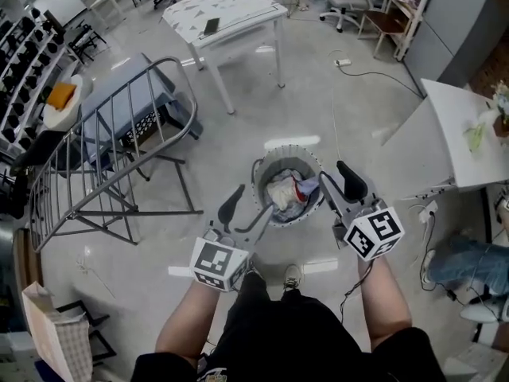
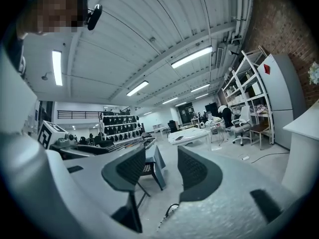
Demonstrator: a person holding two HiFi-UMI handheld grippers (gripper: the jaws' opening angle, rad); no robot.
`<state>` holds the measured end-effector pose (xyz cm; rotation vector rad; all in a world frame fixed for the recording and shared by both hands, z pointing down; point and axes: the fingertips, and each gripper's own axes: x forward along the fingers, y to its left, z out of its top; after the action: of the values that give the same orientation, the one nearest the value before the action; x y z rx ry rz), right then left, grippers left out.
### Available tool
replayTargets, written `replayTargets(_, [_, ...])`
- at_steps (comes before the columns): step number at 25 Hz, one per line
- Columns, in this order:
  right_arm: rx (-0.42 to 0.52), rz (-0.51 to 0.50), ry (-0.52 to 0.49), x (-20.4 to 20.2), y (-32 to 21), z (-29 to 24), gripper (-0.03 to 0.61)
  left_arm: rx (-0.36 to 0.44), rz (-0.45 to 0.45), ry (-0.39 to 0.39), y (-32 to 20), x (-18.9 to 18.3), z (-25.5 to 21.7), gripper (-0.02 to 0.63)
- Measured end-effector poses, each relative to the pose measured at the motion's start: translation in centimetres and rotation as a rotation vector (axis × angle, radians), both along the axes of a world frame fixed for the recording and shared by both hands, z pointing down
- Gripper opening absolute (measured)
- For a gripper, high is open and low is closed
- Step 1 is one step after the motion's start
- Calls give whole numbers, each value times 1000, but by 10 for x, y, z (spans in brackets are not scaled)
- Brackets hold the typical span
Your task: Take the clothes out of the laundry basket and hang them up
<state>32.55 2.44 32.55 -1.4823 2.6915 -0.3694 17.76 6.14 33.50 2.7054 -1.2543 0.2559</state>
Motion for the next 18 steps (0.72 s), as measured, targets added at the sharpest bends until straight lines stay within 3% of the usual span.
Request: replayTargets(18, [-48, 205, 41, -77, -54, 13, 202, -39, 252, 73, -73, -67, 22, 267])
